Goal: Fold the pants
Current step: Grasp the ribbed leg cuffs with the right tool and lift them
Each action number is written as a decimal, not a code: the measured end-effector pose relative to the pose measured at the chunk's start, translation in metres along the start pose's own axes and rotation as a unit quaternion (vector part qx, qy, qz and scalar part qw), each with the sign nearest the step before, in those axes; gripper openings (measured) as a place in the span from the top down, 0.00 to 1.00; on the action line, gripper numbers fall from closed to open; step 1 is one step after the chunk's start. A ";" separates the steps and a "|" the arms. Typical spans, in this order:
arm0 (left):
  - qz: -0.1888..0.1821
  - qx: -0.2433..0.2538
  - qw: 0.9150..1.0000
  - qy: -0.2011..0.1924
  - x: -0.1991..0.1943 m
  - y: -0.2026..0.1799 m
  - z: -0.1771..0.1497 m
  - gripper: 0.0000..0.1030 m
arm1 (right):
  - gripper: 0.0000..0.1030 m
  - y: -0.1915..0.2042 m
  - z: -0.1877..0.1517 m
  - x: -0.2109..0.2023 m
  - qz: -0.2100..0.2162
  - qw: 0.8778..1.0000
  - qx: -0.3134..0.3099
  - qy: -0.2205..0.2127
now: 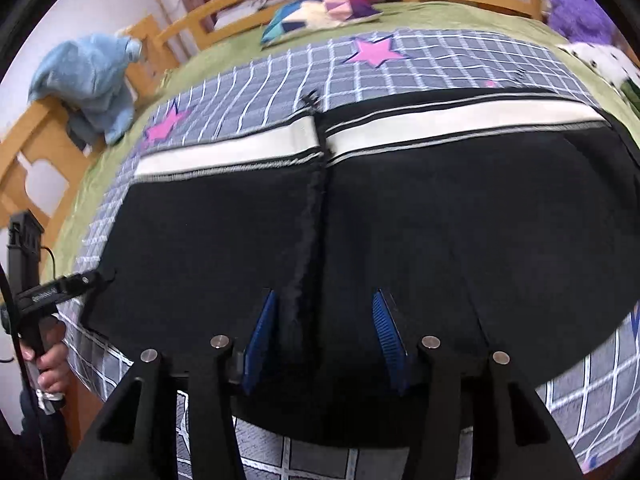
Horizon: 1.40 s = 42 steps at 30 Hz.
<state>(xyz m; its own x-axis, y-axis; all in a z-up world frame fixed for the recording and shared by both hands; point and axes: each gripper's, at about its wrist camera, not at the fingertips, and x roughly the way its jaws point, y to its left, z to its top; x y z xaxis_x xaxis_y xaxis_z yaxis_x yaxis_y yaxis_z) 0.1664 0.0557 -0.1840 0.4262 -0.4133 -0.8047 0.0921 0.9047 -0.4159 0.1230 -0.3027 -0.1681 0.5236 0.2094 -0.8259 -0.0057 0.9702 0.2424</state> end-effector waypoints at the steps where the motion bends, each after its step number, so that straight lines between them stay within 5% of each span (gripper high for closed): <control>1: 0.004 0.002 1.000 -0.001 0.001 -0.001 0.001 0.38 | 0.52 -0.005 -0.002 -0.005 0.005 1.000 0.012 -0.007; 4: 0.020 0.010 1.000 -0.008 0.003 -0.003 0.003 0.39 | 0.53 -0.021 0.000 -0.018 0.010 0.999 0.035 -0.012; 8: 0.034 0.017 0.999 -0.014 0.005 -0.006 0.004 0.42 | 0.50 -0.056 0.005 -0.055 -0.095 0.991 0.038 -0.088; 16: 0.037 0.000 0.999 -0.010 0.008 -0.007 0.013 0.48 | 0.48 -0.185 0.009 -0.078 -0.203 0.959 0.164 -0.108; 21: 0.048 -0.004 0.999 -0.005 0.017 -0.009 0.023 0.48 | 0.48 -0.234 -0.003 -0.060 -0.157 0.957 0.227 -0.092; 31: 0.057 -0.012 0.998 0.008 0.035 -0.010 0.043 0.45 | 0.47 -0.252 0.026 -0.019 -0.114 0.961 0.236 -0.084; 35: 0.053 -0.015 0.998 0.005 0.037 -0.009 0.046 0.45 | 0.59 -0.254 0.025 -0.016 -0.106 0.958 0.246 -0.103; 38: 0.058 -0.008 0.998 0.002 0.036 -0.013 0.046 0.62 | 0.81 -0.250 0.028 -0.021 -0.116 0.957 0.241 -0.114; 40: 0.059 0.001 0.998 -0.005 0.031 -0.017 0.047 0.81 | 0.83 -0.250 0.030 -0.029 -0.114 0.956 0.243 -0.117; 42: 0.056 0.012 0.998 -0.012 0.024 -0.022 0.049 0.88 | 0.85 -0.245 0.036 -0.038 -0.107 0.954 0.250 -0.127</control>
<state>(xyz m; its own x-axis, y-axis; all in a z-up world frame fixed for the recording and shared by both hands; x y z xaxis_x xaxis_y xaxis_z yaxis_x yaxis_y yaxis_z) 0.2186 0.0307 -0.1732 0.4566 -0.3065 -0.8352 0.0633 0.9476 -0.3132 0.1347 -0.5532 -0.1778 0.6571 -0.0853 -0.7489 0.4982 0.7948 0.3465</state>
